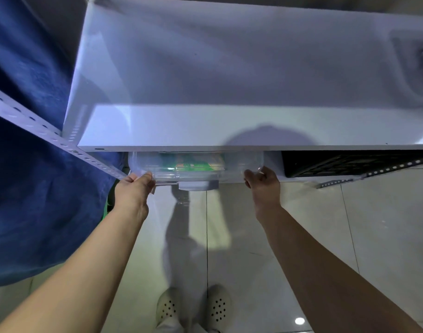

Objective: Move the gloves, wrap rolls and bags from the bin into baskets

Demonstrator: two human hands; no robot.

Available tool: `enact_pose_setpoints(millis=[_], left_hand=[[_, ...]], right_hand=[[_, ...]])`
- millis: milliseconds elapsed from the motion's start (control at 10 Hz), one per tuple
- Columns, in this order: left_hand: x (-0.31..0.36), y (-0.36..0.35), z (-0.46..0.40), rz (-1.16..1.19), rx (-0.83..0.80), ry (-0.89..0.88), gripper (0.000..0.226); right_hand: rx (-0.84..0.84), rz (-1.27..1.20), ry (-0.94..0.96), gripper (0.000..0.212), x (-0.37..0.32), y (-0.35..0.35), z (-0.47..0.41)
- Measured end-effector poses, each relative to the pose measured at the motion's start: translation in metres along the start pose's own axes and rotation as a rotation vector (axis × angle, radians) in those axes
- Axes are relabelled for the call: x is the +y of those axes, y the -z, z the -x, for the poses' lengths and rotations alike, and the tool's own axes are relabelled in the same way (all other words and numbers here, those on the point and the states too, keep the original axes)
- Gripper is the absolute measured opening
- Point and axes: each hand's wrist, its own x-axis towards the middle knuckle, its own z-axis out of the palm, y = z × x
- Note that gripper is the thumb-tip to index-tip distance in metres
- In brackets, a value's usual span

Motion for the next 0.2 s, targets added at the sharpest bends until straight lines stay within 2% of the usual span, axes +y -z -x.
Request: enact_pose_setpoints(millis=[100, 200], left_hand=[[0.007, -0.005, 0.001, -0.025, 0.072, 0.073, 0.014], [0.007, -0.008, 0.014, -0.088, 0.109, 0.14, 0.016]], right_hand=[[-0.04, 0.033, -0.072, 0.012, -0.003, 0.002, 0.001], [-0.088, 0.094, -0.18, 0.029, -0.004, 0.017, 0.009]])
